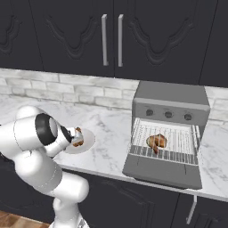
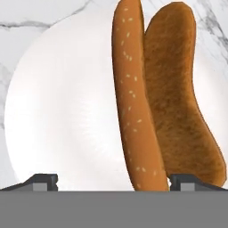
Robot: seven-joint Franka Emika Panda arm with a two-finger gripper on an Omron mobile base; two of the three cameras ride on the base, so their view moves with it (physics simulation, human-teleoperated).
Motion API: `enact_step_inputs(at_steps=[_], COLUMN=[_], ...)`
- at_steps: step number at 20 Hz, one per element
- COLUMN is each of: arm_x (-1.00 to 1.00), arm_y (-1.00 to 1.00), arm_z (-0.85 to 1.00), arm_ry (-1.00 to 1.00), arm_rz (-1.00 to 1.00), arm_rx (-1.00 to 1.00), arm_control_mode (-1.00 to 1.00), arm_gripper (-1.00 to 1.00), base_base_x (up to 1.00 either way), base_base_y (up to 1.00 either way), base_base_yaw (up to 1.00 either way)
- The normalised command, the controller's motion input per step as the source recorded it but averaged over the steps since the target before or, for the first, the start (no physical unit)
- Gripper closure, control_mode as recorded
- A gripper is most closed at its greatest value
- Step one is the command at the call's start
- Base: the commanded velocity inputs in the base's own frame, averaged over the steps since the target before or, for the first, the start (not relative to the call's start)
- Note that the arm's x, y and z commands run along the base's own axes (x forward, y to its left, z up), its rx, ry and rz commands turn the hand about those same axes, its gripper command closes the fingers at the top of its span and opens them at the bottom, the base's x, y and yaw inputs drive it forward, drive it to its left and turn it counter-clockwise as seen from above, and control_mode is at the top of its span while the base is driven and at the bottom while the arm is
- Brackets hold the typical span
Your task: Open the toaster oven door. Place the hotdog bun on the top rack in the toaster oven and place the chicken drumstick on the bottom rack.
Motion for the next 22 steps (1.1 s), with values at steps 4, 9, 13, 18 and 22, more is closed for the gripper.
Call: enact_step_inputs(at_steps=[4, 9, 13, 18, 22], arm_x=[0.0, 0.07, 0.1, 0.11, 0.12], arm_y=[0.0, 0.0, 0.0, -0.02, -0.12], arm_z=[-0.14, -0.02, -0.01, -0.07, -0.11], arm_ry=[0.0, 0.0, 0.0, 0.0, 0.0], arm_rz=[0.01, 0.05, 0.05, 0.05, 0.07], arm_rx=[0.0, 0.0, 0.0, 0.0, 0.0], arm_control_mode=[-1.0, -1.0, -1.0, -1.0, -1.0], arm_gripper=[-1.0, -1.0, -1.0, 1.0, 1.0], base_base_x=[0.0, 0.0, 0.0, 0.0, 0.0], base_base_y=[0.0, 0.0, 0.0, 0.0, 0.0], base_base_yaw=[0.0, 0.0, 0.0, 0.0, 0.0])
